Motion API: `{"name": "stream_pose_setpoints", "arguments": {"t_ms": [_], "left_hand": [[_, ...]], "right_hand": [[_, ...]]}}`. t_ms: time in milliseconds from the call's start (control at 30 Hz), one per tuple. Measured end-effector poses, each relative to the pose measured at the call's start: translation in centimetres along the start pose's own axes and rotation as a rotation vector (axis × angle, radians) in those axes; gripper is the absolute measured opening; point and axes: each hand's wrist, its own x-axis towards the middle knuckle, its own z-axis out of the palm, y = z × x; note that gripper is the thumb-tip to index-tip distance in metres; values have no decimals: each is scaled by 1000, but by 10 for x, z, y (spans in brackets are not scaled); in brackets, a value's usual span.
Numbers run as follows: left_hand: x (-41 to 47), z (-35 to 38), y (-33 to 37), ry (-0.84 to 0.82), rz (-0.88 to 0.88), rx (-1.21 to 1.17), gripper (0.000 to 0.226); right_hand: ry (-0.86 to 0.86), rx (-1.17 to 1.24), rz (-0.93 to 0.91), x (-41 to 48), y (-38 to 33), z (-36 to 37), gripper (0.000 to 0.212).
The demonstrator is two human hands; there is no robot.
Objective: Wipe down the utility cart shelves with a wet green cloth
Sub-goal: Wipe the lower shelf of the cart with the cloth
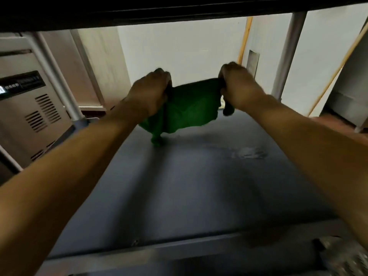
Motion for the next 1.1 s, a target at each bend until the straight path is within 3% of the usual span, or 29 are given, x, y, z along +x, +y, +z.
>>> {"name": "stream_pose_setpoints", "arguments": {"t_ms": [100,200,300,467,1100], "left_hand": [[-24,36,1,-175,19,-35,14],[-43,65,8,-397,-32,-159,12],[-58,78,18,-508,-85,-192,10],[-69,72,27,-480,-138,-205,21],[-135,24,61,-498,-162,-222,21]], "right_hand": [[-186,64,-36,-27,2,37,25],[-392,192,29,-55,4,64,57],[-564,78,56,-70,4,80,69],[-569,13,77,-80,2,82,63],[-561,114,123,-152,-24,38,68]]}}
